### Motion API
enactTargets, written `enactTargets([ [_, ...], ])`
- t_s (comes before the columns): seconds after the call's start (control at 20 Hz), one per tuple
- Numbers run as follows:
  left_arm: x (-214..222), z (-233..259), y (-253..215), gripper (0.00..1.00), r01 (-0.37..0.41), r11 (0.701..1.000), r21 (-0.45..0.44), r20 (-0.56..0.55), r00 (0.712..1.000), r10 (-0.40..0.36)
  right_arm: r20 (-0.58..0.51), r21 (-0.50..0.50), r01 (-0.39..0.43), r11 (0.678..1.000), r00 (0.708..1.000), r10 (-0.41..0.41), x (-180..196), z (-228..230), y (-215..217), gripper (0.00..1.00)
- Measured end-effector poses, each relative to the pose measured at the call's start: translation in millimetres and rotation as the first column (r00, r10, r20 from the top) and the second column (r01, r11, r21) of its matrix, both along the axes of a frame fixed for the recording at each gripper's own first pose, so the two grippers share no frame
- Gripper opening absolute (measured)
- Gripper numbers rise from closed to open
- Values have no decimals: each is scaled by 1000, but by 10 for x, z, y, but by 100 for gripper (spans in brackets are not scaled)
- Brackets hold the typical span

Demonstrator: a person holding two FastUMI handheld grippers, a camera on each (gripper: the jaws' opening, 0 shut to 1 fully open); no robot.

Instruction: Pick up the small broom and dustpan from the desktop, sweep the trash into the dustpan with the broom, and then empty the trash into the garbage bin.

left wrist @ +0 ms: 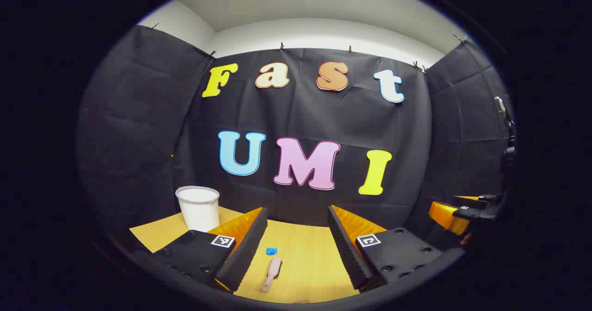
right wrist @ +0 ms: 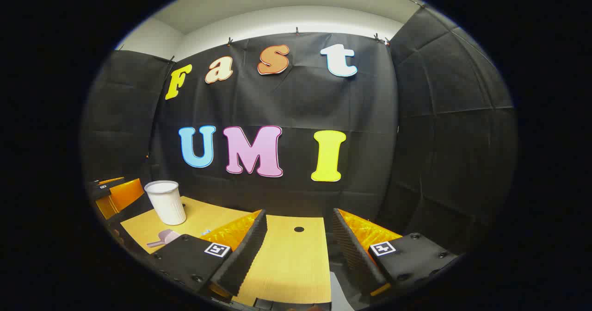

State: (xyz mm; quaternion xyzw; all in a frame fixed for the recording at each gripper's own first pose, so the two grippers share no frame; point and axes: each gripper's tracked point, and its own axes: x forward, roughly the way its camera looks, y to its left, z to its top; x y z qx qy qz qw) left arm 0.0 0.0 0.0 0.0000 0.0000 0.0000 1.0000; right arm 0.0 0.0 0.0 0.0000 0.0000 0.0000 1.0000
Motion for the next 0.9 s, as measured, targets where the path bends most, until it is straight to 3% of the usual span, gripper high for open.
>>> enactTargets([
  [0.9,78,-80,-4,77,-6,1000,1,-37,999,6,-2,-18,1,1000,1000,-1,37,-15,-22,94],
])
